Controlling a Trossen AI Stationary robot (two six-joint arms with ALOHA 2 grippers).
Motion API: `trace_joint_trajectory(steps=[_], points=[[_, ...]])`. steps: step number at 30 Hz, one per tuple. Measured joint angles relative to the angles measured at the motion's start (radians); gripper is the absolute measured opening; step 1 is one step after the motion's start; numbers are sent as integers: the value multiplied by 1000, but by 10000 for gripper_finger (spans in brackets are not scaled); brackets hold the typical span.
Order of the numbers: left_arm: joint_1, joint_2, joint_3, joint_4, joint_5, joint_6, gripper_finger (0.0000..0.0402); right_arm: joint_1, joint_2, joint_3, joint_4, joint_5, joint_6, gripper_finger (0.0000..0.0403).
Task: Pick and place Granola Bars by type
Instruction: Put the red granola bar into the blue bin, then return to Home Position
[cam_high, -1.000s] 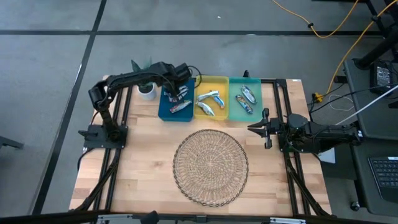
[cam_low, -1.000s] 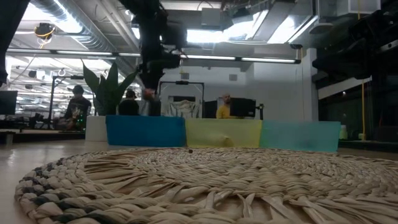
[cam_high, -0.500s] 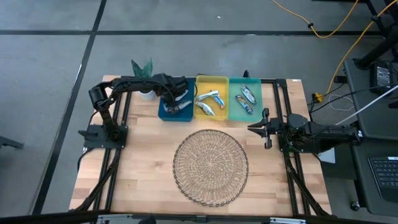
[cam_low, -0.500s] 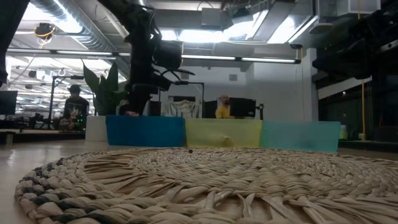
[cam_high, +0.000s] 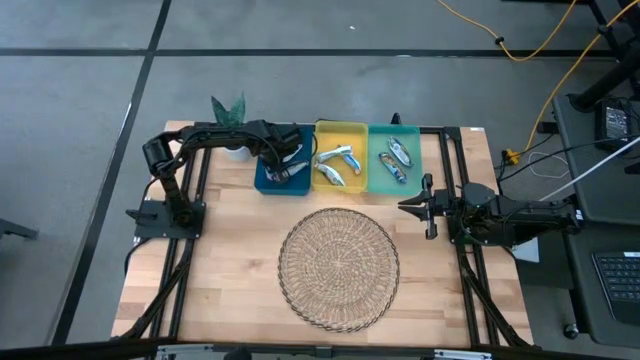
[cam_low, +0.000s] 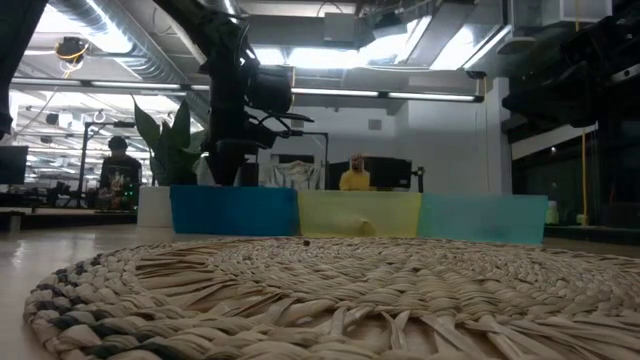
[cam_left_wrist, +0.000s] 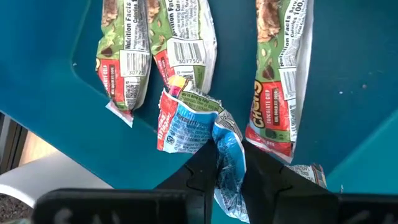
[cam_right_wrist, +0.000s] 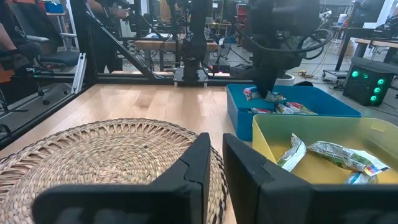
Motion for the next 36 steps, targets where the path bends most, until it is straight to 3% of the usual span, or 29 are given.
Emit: trace_joint_trajectory(steps=[20,27,36], points=[[-9,-18,0,-9,12,-62,140,0,0,0,0,0,0,49],[-56,-122,0,0,13,-114,141,0,0,0,0,0,0,49],[-140,-345,0,58,57,-166,141,0,0,0,0,0,0,48]])
